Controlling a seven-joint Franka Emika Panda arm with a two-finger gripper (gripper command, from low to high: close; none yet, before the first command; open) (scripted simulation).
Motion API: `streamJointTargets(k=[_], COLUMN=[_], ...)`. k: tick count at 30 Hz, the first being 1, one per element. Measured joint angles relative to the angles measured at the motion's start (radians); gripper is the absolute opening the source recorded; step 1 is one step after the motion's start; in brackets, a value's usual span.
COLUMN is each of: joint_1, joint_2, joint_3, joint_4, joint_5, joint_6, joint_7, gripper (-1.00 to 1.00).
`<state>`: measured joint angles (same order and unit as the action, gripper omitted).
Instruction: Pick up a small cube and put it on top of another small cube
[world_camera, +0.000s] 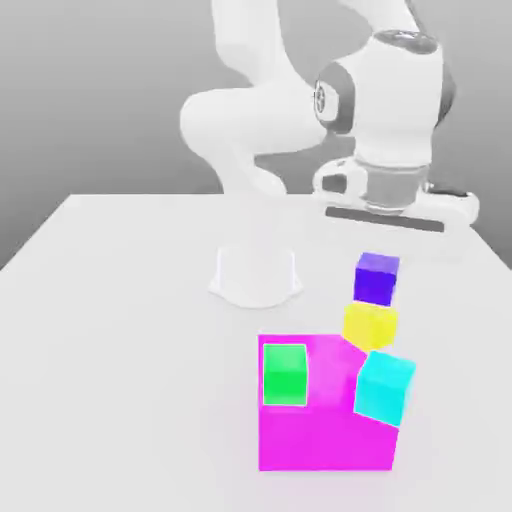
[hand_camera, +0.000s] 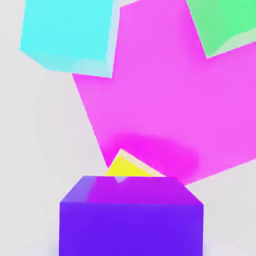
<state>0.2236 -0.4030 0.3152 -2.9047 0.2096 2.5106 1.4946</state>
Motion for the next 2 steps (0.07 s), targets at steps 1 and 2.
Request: streamJointTargets(k=[1, 2], joint_1=[0.000, 0.000], joint_2=[0.000, 0.000], joint_3=[0.000, 0.000], joint_4=[0.000, 0.000], joint_5=[0.000, 0.000], joint_6=[0.000, 0.000], joint_7=[0.000, 0.000], gripper=[1.00, 1.00])
